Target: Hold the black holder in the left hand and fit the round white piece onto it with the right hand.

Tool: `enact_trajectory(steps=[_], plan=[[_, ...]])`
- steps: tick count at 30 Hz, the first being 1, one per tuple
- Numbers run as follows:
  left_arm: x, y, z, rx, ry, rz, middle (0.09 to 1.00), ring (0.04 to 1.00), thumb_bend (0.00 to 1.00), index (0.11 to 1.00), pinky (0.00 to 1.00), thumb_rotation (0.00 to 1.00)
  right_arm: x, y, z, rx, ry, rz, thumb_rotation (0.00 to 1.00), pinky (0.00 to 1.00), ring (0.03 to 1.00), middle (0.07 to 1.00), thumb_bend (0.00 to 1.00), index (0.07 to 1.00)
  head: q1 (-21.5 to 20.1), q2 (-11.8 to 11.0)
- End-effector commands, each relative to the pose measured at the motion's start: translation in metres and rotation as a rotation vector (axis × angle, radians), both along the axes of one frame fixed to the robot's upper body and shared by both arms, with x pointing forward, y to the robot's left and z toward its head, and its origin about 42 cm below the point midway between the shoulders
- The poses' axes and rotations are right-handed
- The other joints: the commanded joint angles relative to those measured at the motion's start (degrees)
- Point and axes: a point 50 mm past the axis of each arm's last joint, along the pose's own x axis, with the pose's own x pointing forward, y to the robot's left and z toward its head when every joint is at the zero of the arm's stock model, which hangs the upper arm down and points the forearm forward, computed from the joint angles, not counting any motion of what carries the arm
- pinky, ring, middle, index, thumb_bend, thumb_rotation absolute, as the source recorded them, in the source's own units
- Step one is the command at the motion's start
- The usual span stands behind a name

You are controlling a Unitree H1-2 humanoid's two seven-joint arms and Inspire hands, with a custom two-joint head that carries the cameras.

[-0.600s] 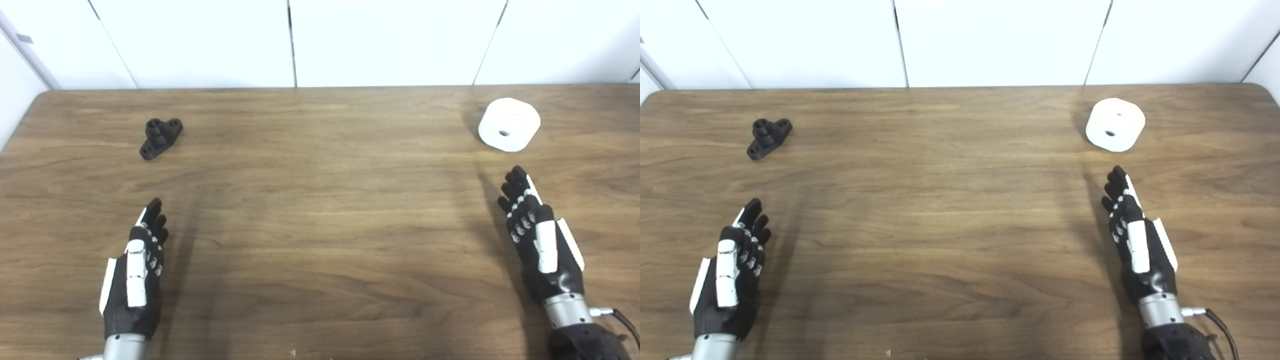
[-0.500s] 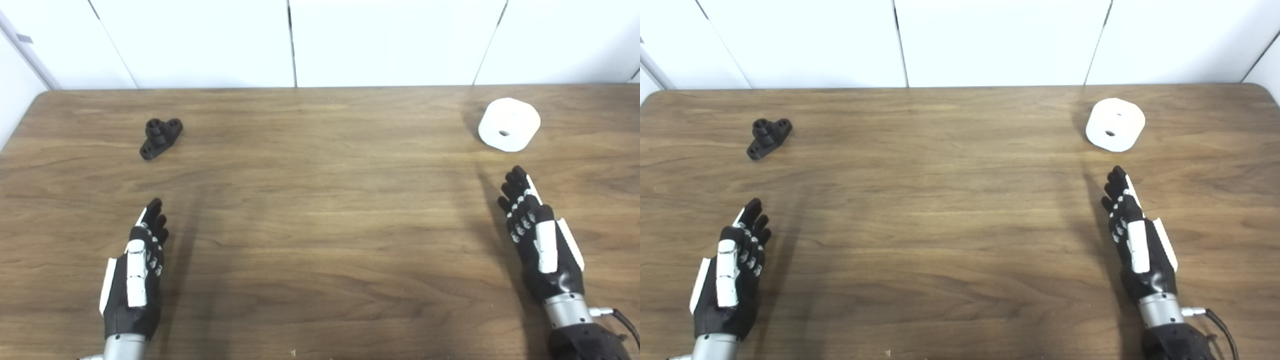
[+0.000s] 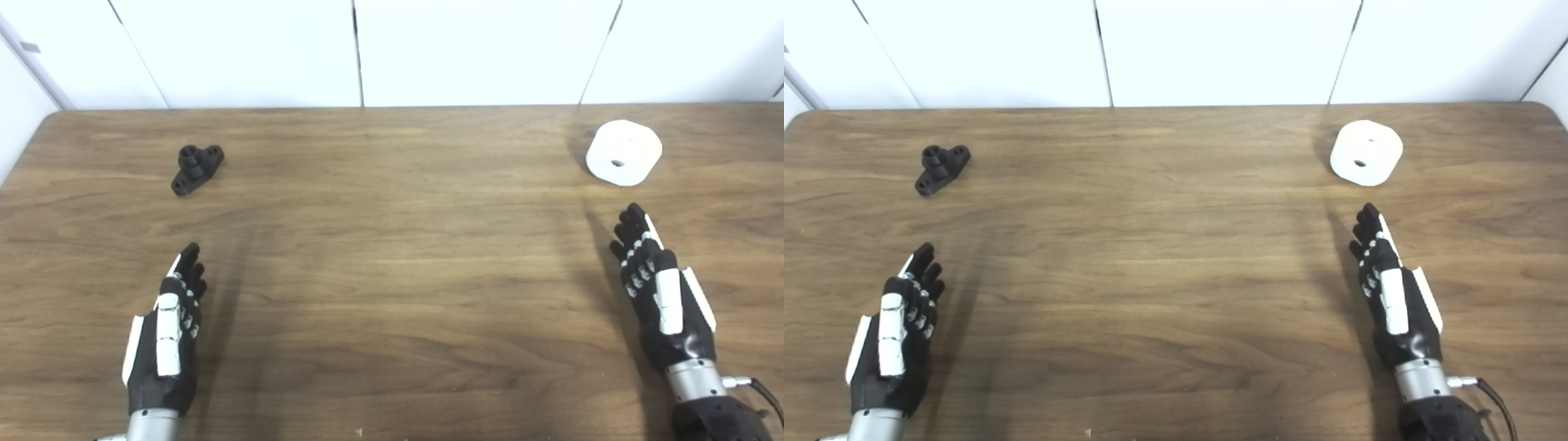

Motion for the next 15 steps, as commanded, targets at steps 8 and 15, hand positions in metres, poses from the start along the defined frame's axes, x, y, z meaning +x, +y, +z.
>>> enact_trajectory(steps=[8, 15], plan=[[-0.001, -0.015, -0.011, 0.047, -0.001, -0.015, 0.996, 1.000, 0.49, 0.936, 1.00, 0.98, -0.003, -0.015, -0.014, -0.008, 0.036, 0.007, 1.00, 1.00, 1.000, 1.000, 0.62, 1.000, 7.75, -3.73], [0.000, -0.023, -0.024, 0.038, 0.009, -0.020, 0.997, 1.000, 0.44, 0.945, 1.00, 0.98, 0.000, -0.023, -0.024, -0.018, 0.037, 0.015, 1.00, 1.00, 1.000, 1.000, 0.60, 1.000, 11.65, -7.52]])
